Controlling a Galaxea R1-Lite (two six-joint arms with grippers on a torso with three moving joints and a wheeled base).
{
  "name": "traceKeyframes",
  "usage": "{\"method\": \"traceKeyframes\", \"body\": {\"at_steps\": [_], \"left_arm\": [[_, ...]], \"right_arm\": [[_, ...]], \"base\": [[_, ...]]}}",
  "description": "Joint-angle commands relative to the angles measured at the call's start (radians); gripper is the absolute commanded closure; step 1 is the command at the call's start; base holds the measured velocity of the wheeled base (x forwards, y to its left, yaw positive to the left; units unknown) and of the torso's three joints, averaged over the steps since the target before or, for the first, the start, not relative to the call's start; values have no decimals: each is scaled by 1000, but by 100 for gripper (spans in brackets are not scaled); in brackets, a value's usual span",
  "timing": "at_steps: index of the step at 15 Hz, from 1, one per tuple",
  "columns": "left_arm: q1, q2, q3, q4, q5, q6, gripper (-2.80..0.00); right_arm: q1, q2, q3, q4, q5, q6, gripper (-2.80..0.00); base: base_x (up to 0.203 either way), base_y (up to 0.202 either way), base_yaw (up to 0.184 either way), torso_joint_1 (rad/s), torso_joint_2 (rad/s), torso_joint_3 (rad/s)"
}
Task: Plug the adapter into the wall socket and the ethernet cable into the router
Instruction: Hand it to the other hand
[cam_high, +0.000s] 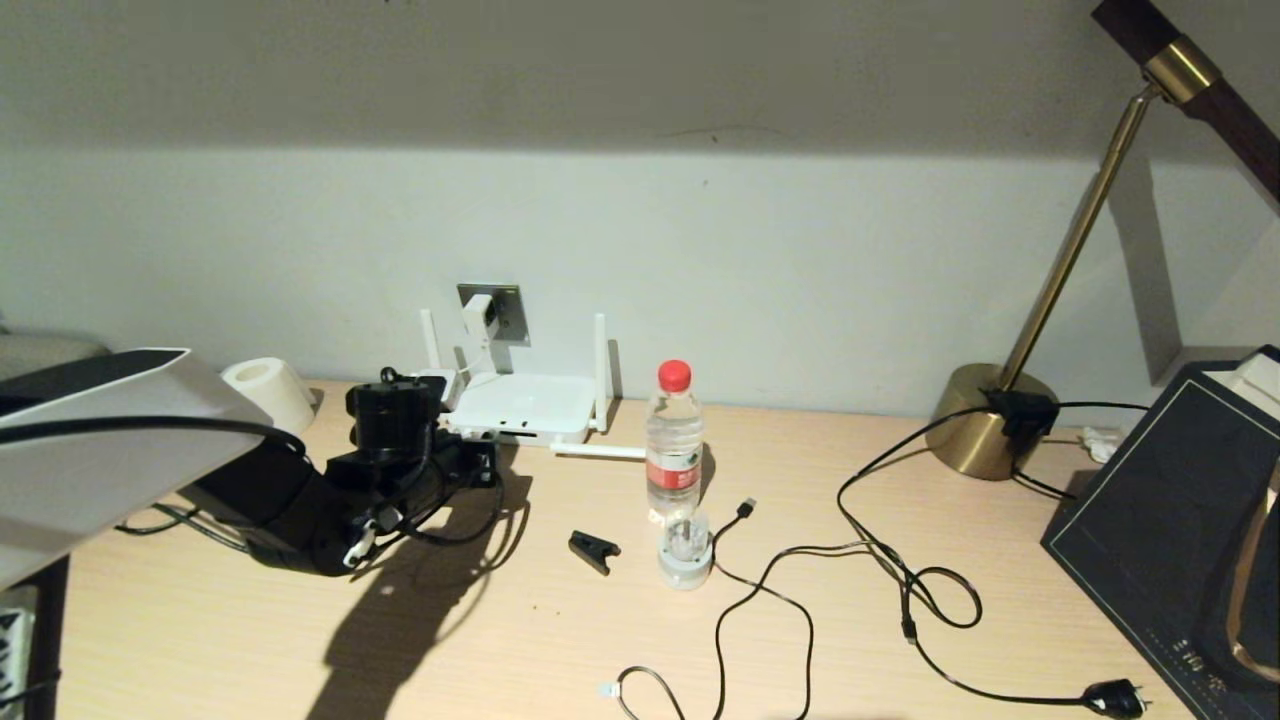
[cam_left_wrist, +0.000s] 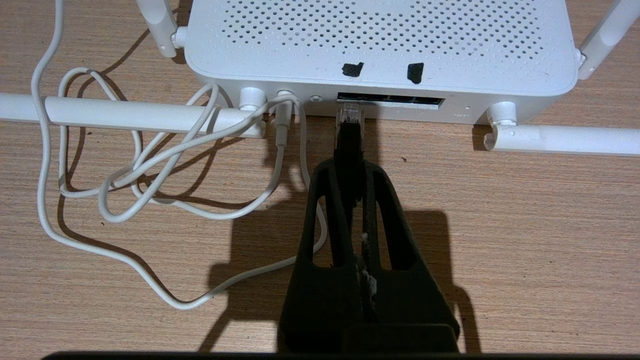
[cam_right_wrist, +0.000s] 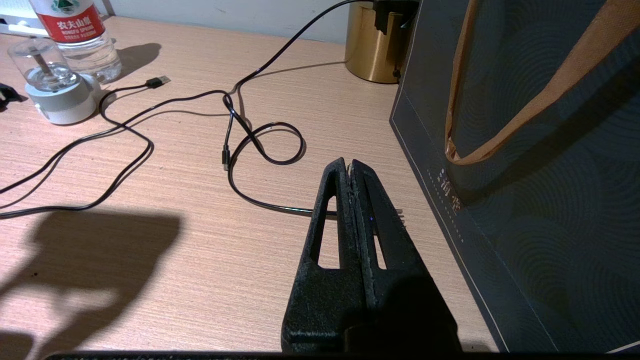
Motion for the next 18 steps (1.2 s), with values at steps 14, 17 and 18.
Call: {"method": "traceKeyframes", "body": {"at_steps": [14, 17, 18], "left_arm": [[-9, 75, -50, -26, 1, -2, 0], [-9, 93, -56, -26, 1, -4, 0], [-9, 95, -56, -26, 1, -3, 0]], "right_arm": [[0, 1, 0, 0, 1, -1, 0], [0, 1, 0, 0, 1, -1, 0], [0, 1, 0, 0, 1, -1, 0]], "base": [[0, 0, 0, 0, 0, 0], [0, 0, 0, 0, 0, 0], [0, 0, 0, 0, 0, 0]]}}
